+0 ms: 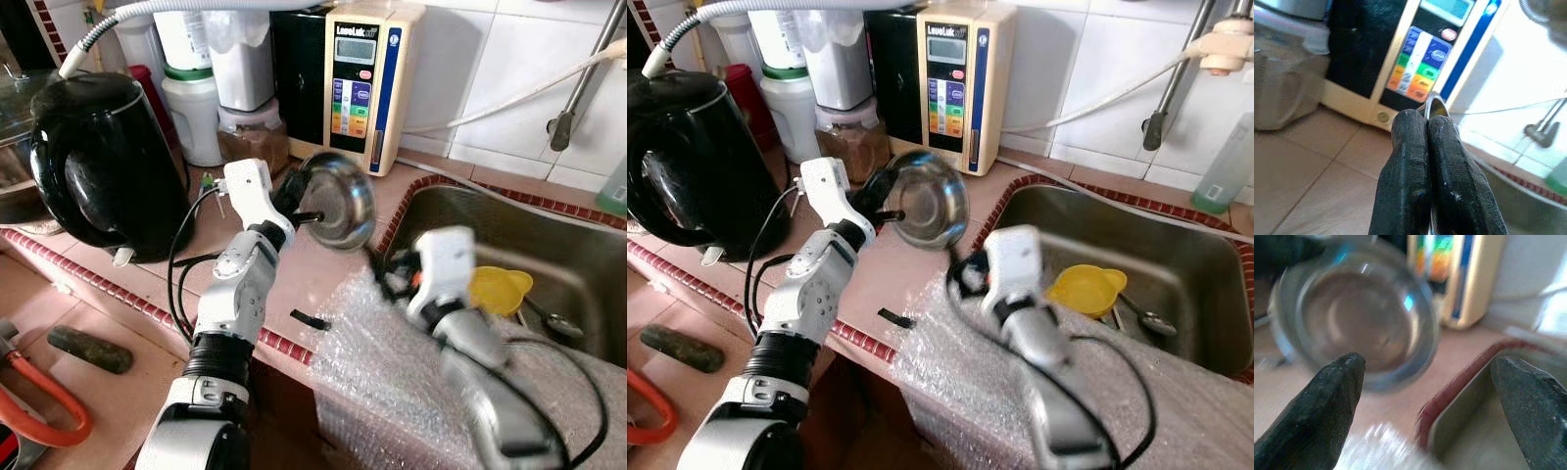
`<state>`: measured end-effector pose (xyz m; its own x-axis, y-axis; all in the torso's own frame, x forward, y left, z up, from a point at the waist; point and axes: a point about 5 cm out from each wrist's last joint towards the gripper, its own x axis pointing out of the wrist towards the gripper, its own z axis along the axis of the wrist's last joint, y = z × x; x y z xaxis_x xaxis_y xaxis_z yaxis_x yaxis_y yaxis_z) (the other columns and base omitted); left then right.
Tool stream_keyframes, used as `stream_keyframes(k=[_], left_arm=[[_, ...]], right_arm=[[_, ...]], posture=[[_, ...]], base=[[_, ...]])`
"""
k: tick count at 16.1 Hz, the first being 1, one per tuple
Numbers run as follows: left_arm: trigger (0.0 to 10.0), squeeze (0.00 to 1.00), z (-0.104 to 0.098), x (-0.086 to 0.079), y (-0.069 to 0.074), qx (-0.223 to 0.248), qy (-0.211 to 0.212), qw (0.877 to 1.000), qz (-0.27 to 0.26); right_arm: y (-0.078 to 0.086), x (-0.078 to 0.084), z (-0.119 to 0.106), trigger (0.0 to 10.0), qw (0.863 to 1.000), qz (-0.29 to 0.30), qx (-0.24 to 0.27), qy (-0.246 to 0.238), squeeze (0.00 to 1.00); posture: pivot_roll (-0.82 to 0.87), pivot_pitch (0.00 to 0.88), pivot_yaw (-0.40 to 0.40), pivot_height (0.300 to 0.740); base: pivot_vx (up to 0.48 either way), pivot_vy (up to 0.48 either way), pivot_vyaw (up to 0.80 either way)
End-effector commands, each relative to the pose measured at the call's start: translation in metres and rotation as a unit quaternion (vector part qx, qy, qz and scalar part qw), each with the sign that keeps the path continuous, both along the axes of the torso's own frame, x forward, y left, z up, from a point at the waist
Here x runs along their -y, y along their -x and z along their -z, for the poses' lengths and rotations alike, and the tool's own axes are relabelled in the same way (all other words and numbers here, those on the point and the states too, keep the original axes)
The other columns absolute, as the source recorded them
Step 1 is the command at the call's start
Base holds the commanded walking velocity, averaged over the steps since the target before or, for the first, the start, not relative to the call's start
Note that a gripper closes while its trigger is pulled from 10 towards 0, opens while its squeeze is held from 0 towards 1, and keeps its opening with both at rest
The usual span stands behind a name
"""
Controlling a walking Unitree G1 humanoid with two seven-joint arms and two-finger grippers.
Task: Kitchen organization
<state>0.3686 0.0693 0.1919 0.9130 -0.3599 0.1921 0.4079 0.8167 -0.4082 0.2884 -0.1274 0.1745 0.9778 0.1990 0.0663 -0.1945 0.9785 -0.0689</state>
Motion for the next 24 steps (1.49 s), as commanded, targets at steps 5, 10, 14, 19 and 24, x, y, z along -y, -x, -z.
stream_keyframes(k=[5,10,14,19,24], left_arm=[[0.0,0.0,-0.024,0.014,0.012,0.066,0.053,0.995,0.058],[0.0,0.0,-0.034,0.022,0.021,0.081,0.086,0.986,0.118],[0.0,0.0,-0.031,0.03,0.03,0.065,0.115,0.977,0.169],[0.0,0.0,-0.034,0.035,0.037,0.07,0.118,0.969,0.204],[0.0,0.0,-0.034,0.034,0.038,0.069,0.122,0.968,0.206]], right_arm=[[-0.018,0.014,-0.024,10.0,0.998,0.034,0.046,-0.033,0.0],[-0.027,0.017,-0.029,10.0,0.996,0.044,0.053,-0.054,0.0],[-0.032,0.02,-0.032,10.0,0.995,0.045,0.053,-0.074,0.0],[-0.033,0.02,-0.022,0.0,0.992,0.034,0.023,-0.121,0.0],[-0.036,0.02,-0.015,0.0,0.984,0.035,-0.004,-0.176,0.0]], posture=[[0.03,0.0,0.039,0.74],[0.04,0.0,0.037,0.74],[0.03,0.0,0.041,0.74],[0.03,0.0,0.04,0.74],[0.03,0.0,0.035,0.74]], base=[[0.0,0.0,0.0],[0.0,0.0,0.0],[0.0,0.0,0.0],[0.0,0.0,0.0],[0.0,0.0,0.0]])
